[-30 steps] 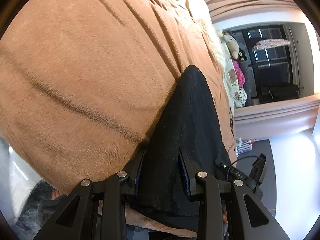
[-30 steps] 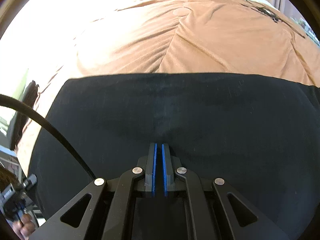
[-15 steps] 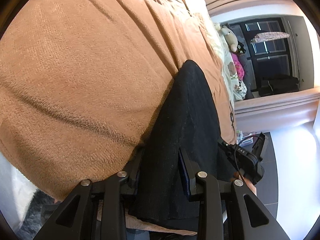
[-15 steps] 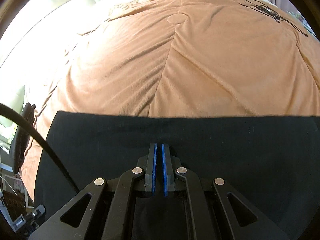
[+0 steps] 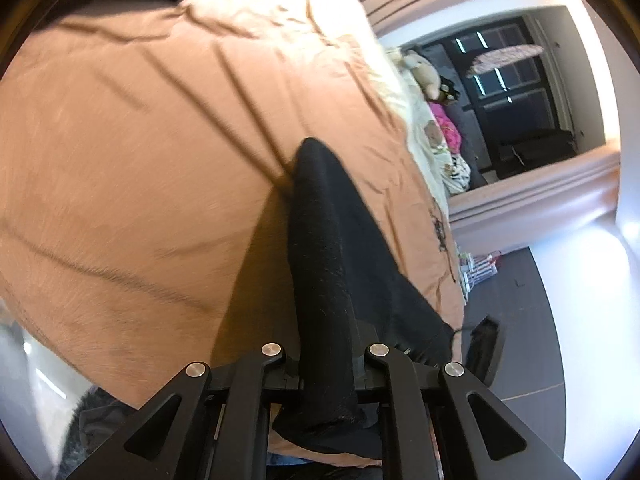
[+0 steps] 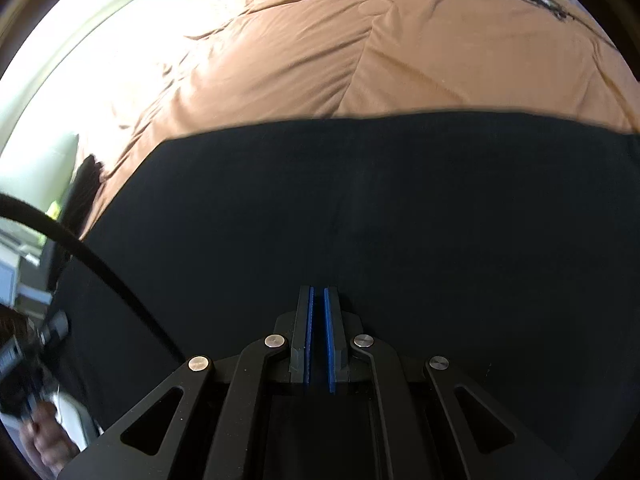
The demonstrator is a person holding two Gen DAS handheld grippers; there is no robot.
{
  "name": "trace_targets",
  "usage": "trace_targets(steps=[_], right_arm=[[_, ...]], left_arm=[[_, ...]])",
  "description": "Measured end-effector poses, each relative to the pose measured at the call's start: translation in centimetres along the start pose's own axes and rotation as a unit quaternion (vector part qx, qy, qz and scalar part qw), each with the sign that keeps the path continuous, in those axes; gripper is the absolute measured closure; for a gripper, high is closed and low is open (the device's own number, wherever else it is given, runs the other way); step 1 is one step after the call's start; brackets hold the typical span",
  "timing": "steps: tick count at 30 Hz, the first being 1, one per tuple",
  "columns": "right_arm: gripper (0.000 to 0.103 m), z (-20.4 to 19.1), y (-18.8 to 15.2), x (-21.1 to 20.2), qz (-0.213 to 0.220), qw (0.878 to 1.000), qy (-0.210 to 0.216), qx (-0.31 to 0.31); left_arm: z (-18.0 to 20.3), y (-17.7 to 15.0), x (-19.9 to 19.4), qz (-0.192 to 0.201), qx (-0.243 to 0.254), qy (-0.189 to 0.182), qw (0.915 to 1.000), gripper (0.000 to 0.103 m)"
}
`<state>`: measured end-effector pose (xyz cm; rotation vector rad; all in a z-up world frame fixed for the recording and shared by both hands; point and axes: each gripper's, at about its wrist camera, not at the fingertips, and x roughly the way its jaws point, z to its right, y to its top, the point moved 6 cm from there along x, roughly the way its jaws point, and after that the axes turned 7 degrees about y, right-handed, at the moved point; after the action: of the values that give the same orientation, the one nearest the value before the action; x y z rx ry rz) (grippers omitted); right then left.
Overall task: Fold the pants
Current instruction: 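Pinch the trouser edge with the right tool while the left tool lifts the corner, then open the right tool and release the trouser edge while the left tool holds the corner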
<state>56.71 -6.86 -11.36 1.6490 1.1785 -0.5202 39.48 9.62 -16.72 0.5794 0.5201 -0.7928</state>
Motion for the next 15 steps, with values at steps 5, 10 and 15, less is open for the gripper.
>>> trace_targets(steps=[5,10,15], right_arm=[[0.101,-0.5,-3.1,-1.4,0.012,1.0,0.02,-0.003],[0.101,0.1,-5.6,-3.0,0.029,0.998,0.044,0.018],[0.101,0.5,-8.0,-4.9,0.017,0.996,0.084,0.018]], left_arm=[[3.9,0.3,-0.8,0.01,0.037,-0.01,0.9992,0.09],[8.0,0.2,-1.2,0.014,0.074,-0.023,0.9969,0.09],[12.9,-0.6,-1.0,0.016,0.121,-0.032,0.992,0.091]])
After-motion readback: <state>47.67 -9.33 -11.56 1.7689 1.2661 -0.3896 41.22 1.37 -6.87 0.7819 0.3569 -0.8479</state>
